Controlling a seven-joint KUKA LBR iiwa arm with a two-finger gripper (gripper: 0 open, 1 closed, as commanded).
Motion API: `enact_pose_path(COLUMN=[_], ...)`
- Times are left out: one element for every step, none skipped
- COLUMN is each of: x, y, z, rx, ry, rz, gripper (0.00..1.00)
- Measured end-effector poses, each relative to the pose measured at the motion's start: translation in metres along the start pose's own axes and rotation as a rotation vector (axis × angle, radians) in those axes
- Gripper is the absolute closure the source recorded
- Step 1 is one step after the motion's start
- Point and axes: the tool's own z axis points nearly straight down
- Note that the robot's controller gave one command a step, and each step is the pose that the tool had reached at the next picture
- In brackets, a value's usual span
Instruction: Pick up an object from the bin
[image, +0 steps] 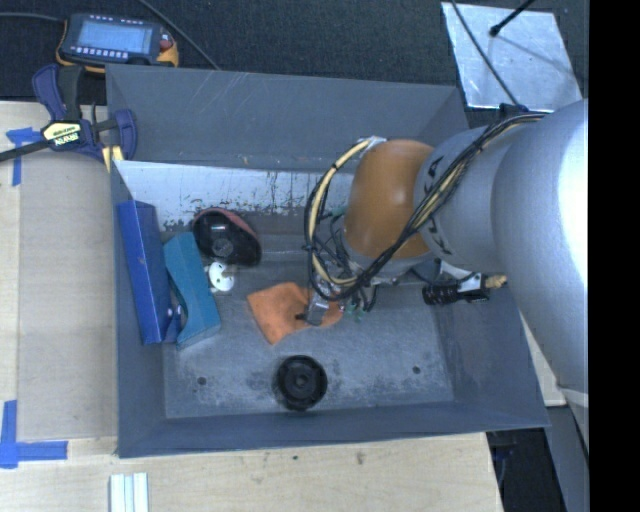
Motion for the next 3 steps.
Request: enact_pose_path(x=[0.000,0.001,0.001], y=[0.000,-0.001,-0.001], z=[0.000,-0.005,-0.016], rx=[0.000,0.001,0.001], ry=[-0.001,0.003,0.003], rz=[0.000,0.000,0.000], gripper=[1.00,1.00,1.00])
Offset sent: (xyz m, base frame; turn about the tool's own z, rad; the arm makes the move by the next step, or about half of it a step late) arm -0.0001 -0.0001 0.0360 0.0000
